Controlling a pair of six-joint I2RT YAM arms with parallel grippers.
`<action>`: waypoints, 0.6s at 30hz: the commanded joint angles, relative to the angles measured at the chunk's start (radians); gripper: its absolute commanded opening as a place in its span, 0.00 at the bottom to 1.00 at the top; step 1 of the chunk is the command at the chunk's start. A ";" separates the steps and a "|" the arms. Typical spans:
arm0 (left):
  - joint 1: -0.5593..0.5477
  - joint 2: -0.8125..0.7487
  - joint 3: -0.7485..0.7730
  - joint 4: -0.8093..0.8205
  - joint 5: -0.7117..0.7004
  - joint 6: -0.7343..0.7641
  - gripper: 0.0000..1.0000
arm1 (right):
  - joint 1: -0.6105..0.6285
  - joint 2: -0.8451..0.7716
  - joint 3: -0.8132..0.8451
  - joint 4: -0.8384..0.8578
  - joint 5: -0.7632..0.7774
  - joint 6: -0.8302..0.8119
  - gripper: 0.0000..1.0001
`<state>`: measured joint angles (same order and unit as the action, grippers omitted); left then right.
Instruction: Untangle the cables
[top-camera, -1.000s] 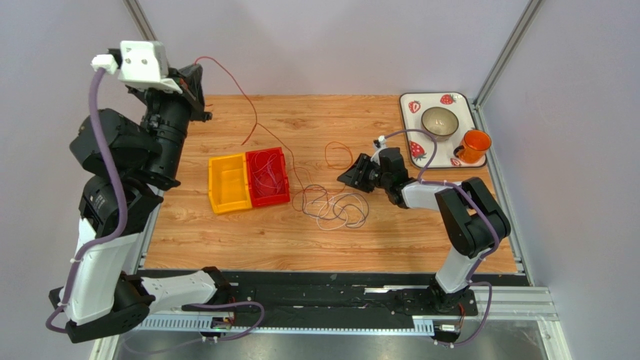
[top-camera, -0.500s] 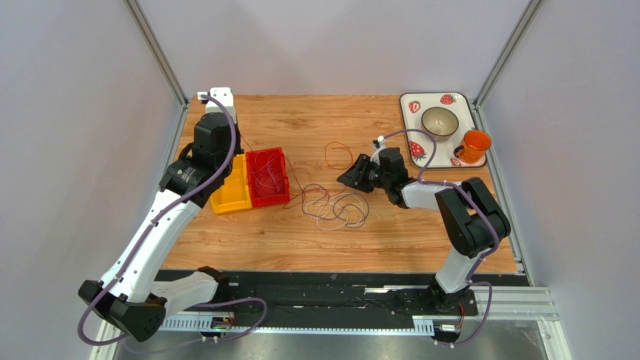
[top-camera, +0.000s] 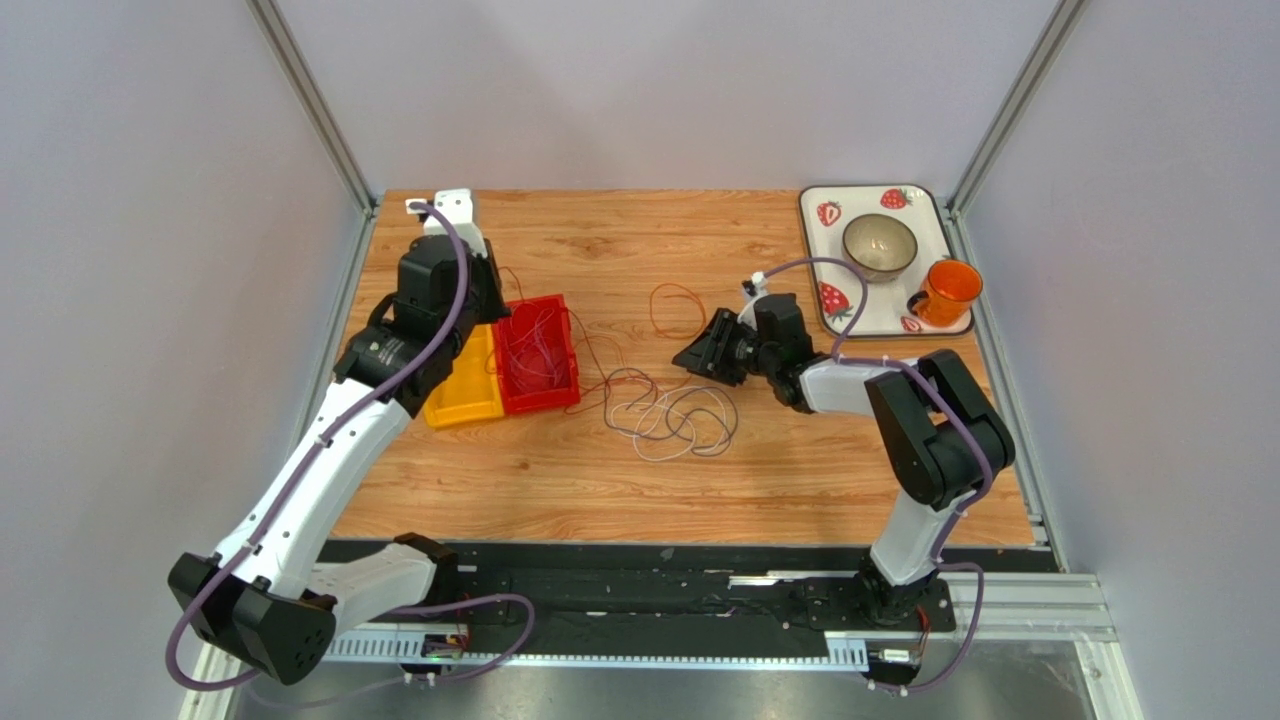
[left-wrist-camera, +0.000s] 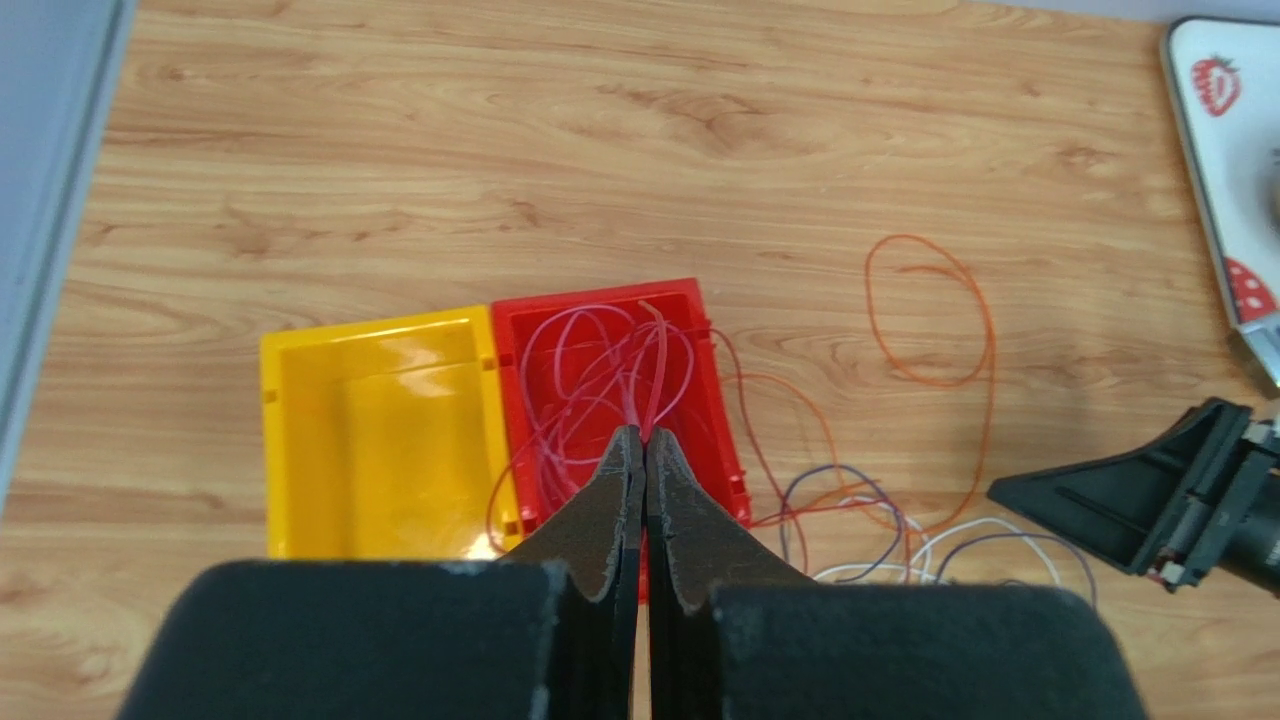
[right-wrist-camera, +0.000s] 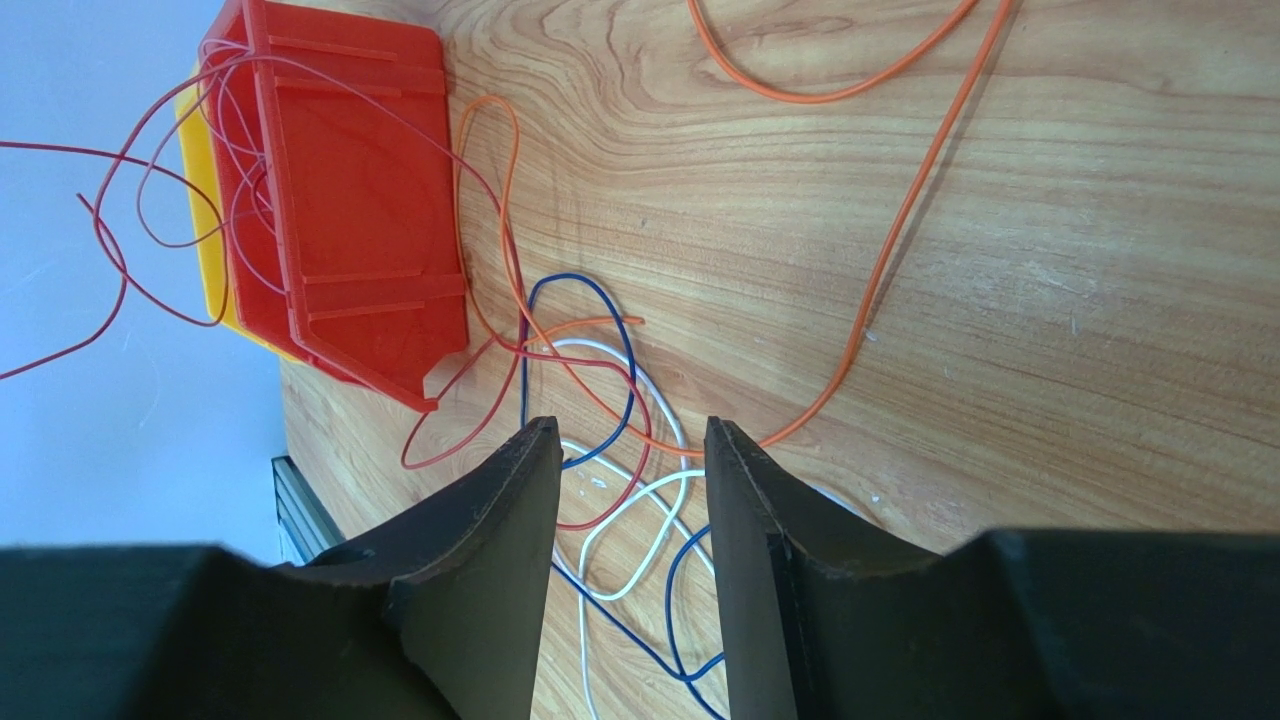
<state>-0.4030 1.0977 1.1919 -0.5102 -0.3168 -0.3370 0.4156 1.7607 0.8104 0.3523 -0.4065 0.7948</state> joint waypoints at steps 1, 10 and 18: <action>0.003 0.011 -0.035 0.093 0.068 -0.063 0.00 | 0.005 0.006 0.036 0.007 -0.014 -0.014 0.43; 0.003 0.100 -0.094 0.222 0.131 -0.106 0.00 | 0.003 0.010 0.039 0.004 -0.014 -0.014 0.43; 0.004 0.123 -0.178 0.331 0.188 -0.181 0.00 | 0.005 0.011 0.042 0.001 -0.015 -0.016 0.43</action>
<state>-0.4030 1.2251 1.0328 -0.2707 -0.1589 -0.4633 0.4156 1.7622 0.8131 0.3382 -0.4129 0.7948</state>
